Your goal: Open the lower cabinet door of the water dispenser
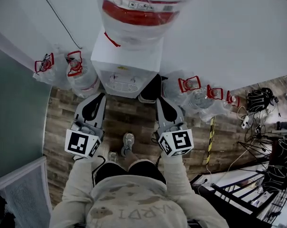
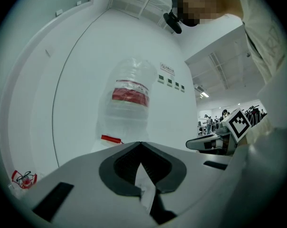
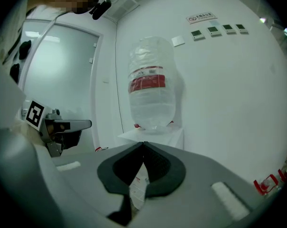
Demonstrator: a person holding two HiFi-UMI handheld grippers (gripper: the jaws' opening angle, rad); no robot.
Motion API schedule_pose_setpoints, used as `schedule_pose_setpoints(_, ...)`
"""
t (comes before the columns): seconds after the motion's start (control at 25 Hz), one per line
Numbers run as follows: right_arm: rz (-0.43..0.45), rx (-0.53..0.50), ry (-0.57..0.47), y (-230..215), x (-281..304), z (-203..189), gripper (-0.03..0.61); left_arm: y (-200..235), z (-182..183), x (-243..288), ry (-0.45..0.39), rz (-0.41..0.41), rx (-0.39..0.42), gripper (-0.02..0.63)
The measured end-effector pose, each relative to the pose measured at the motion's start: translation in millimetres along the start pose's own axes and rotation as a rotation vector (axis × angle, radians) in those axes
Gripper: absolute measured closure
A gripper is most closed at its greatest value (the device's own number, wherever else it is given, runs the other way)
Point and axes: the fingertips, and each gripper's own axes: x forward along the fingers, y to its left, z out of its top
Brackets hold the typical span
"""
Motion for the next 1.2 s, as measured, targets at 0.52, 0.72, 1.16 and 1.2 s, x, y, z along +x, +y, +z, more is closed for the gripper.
schedule_pose_setpoints(0.52,0.027,0.069,0.1,-17,36,-69,0.569,8,-49,16,0.055,0.018,-0.016,0.612)
schedule_pose_setpoints(0.72,0.042,0.085,0.132,-21,48,-98,0.569,11,-65,19,0.063,0.028,-0.019,0.612)
schedule_pose_setpoints(1.16,0.066,0.107,0.166,-27,58,-147,0.569,9,-95,25,0.067,0.022,-0.017,0.612)
schedule_pose_setpoints(1.2,0.066,0.106,0.169,-27,58,-151,0.569,9,-98,25,0.067,0.019,-0.017,0.612)
